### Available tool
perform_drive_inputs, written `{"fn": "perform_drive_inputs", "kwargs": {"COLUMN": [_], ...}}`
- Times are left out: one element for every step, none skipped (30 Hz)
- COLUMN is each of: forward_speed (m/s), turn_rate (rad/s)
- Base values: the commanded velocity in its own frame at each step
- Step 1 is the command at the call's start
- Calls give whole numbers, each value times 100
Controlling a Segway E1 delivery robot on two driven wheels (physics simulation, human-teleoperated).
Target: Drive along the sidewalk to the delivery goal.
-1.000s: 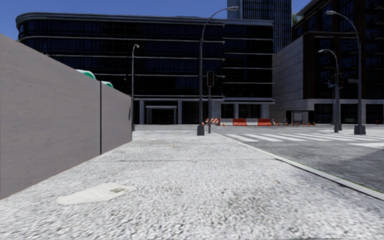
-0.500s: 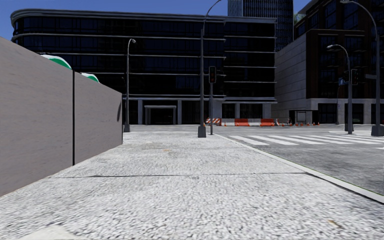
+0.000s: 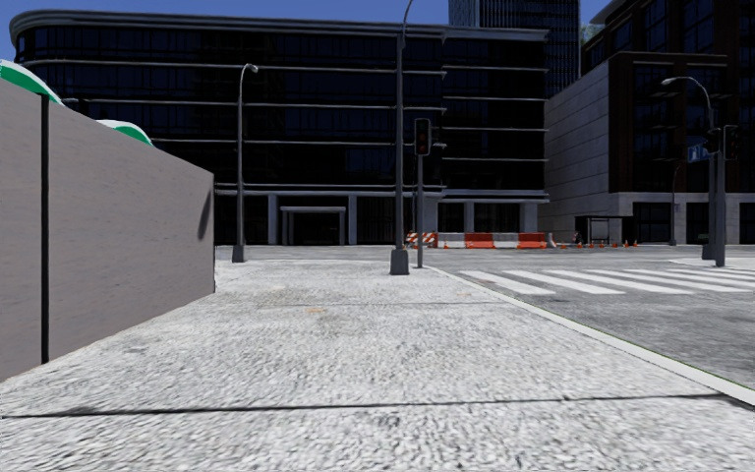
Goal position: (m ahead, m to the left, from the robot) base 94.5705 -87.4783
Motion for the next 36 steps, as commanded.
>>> {"fn": "perform_drive_inputs", "kwargs": {"forward_speed": [200,200,200,200,200,200,200,200,200,200,200,200,200,200,200,200,200,200,200,200,200,200,200,200,200,200,200,200,200,200,200,200,200,200,200,200], "turn_rate": [0,0,0,0,0,0,0,0,0,0,0,0,0,0,0,0,0,0,0,0,0,0,0,0,0,0,0,0,0,0,0,0,0,0,0,0]}}
